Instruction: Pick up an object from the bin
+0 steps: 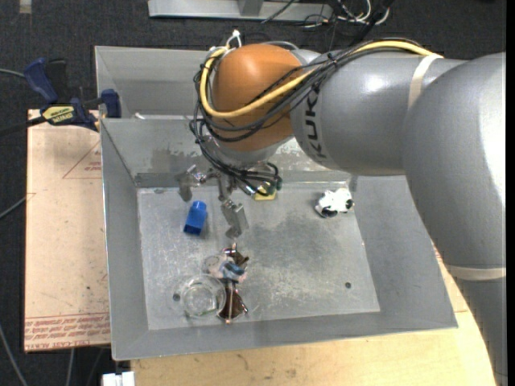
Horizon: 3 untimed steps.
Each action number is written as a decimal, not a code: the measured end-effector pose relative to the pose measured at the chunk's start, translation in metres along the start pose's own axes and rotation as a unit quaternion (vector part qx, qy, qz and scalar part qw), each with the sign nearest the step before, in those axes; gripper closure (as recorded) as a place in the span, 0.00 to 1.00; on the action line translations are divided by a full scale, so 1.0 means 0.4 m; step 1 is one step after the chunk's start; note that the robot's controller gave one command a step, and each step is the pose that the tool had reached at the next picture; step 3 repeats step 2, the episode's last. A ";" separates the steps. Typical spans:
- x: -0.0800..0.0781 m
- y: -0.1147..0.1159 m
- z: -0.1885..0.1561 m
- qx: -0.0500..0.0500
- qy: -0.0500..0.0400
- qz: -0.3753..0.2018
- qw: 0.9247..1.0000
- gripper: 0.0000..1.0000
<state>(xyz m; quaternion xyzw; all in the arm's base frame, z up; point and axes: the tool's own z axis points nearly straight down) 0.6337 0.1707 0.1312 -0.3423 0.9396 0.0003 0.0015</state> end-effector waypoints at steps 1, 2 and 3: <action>-0.019 -0.004 0.145 0.000 -0.001 -0.051 0.999 0.00; -0.009 -0.001 0.152 -0.001 0.000 -0.173 0.985 1.00; -0.009 -0.001 0.152 -0.001 0.000 -0.173 0.985 1.00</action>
Offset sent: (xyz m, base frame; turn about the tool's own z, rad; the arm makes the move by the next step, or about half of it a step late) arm 0.0026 0.0011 -0.0612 -0.3525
